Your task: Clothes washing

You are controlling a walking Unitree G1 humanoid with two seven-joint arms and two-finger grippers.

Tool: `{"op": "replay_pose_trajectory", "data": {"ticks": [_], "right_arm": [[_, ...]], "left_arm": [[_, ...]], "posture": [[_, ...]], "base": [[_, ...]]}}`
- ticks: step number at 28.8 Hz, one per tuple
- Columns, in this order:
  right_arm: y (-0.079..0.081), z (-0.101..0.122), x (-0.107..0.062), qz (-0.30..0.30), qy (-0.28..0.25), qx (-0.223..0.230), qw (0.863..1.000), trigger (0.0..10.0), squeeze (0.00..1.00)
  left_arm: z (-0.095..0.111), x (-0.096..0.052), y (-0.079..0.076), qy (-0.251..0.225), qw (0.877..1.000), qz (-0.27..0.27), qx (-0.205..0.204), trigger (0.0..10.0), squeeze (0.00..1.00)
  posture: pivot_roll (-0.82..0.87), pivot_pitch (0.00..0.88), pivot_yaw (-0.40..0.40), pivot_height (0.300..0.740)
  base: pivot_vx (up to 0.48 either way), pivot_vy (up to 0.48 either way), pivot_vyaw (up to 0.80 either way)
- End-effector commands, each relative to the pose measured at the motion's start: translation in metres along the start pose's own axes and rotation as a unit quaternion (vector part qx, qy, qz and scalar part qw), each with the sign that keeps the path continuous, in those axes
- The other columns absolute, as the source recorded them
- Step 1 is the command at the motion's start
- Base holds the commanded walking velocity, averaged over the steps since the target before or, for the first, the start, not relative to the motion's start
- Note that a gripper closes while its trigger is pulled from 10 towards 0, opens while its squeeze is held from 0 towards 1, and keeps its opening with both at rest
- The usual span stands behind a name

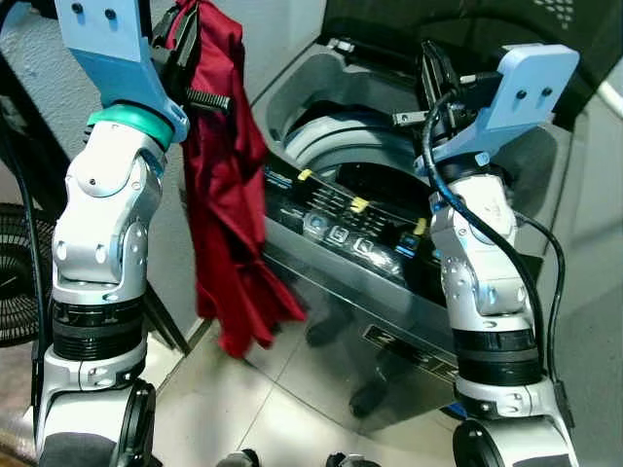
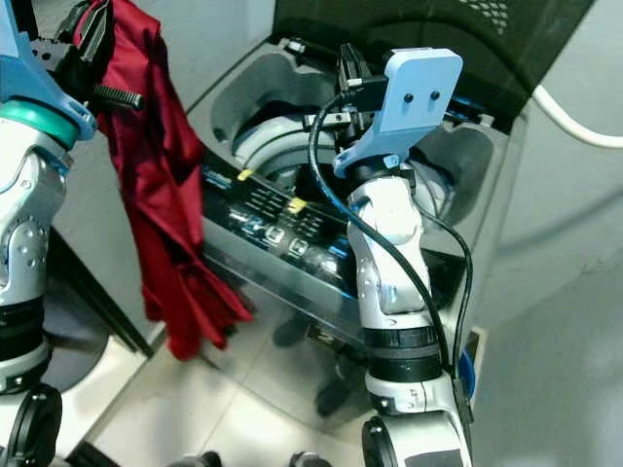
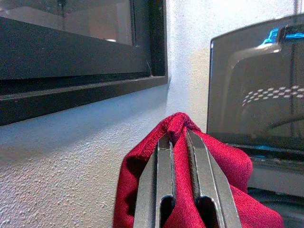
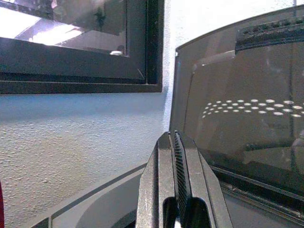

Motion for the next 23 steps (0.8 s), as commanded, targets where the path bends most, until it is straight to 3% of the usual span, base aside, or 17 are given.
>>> {"op": "replay_pose_trajectory", "data": {"ticks": [1,6,8,9,11,15,17,19,20,22,23], "right_arm": [[-0.004,-0.002,-0.001,-0.006,0.003,-0.006,1.0,10.0,0.0],[-0.005,0.002,0.001,0.001,-0.009,-0.023,1.0,10.0,0.0],[0.0,0.008,0.004,0.023,-0.024,-0.037,0.999,10.0,0.0],[0.012,0.012,0.004,0.071,-0.033,-0.039,0.996,10.0,0.0],[0.02,0.014,0.003,0.104,-0.038,-0.038,0.993,10.0,0.0],[0.031,0.014,-0.008,0.183,-0.028,0.037,0.982,10.0,0.0],[0.031,0.014,-0.008,0.183,-0.028,0.037,0.982,10.0,0.0],[0.05,0.009,-0.036,0.288,-0.015,0.052,0.956,10.0,0.0],[0.05,0.009,-0.036,0.288,-0.015,0.052,0.956,10.0,0.0],[0.071,-0.002,-0.063,0.366,0.01,0.052,0.929,10.0,0.0],[0.071,-0.002,-0.063,0.366,0.01,0.052,0.929,10.0,0.0]], "left_arm": [[0.002,0.0,-0.007,-0.003,1.0,-0.013,-0.006,10.0,0.0],[0.009,0.001,-0.017,-0.018,0.999,-0.043,-0.008,10.0,0.0],[0.004,-0.003,-0.029,-0.007,0.997,-0.076,-0.005,10.0,0.0],[0.002,-0.004,-0.035,-0.004,0.996,-0.091,-0.006,10.0,0.0],[0.002,-0.005,-0.038,-0.003,0.995,-0.099,-0.008,10.0,0.0],[0.01,0.006,-0.034,-0.019,0.995,-0.1,-0.022,10.0,0.0],[0.01,0.006,-0.034,-0.019,0.995,-0.1,-0.022,10.0,0.0],[0.023,0.025,-0.034,-0.044,0.993,-0.108,-0.025,10.0,0.0],[0.023,0.025,-0.034,-0.044,0.993,-0.108,-0.025,10.0,0.0],[0.031,0.038,-0.043,-0.059,0.989,-0.129,-0.028,10.0,0.0],[0.031,0.038,-0.043,-0.059,0.989,-0.129,-0.028,10.0,0.0]], "posture": [[0.01,0.055,0.014,0.74],[0.02,0.045,0.015,0.74],[0.01,0.043,0.014,0.74],[0.02,0.043,0.01,0.74],[0.02,0.043,0.01,0.74],[0.02,0.041,0.006,0.74],[0.02,0.041,0.006,0.74],[0.0,0.041,0.008,0.74],[0.0,0.041,0.008,0.74],[0.0,0.044,0.012,0.74],[0.0,0.044,0.012,0.74]], "base": [[0.0,0.0,0.0],[0.0,0.0,0.0],[0.0,0.0,0.0],[0.0,0.0,0.0],[0.0,0.0,0.0],[0.0,0.0,0.0],[0.0,0.0,0.0],[0.0,0.0,0.0],[0.0,0.0,0.0],[0.0,0.0,0.0],[0.0,0.0,0.0]]}}
Point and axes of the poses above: a point about 5 cm out from each wrist's last joint towards the gripper, its own x axis pointing out of the wrist towards the gripper, its own z axis along the axis of the wrist's last joint, y = z × x, the point moved 6 cm from there along x, pointing out of the wrist towards the gripper, and after that the axes turned 13 degrees about -x, right-handed, at the moved point
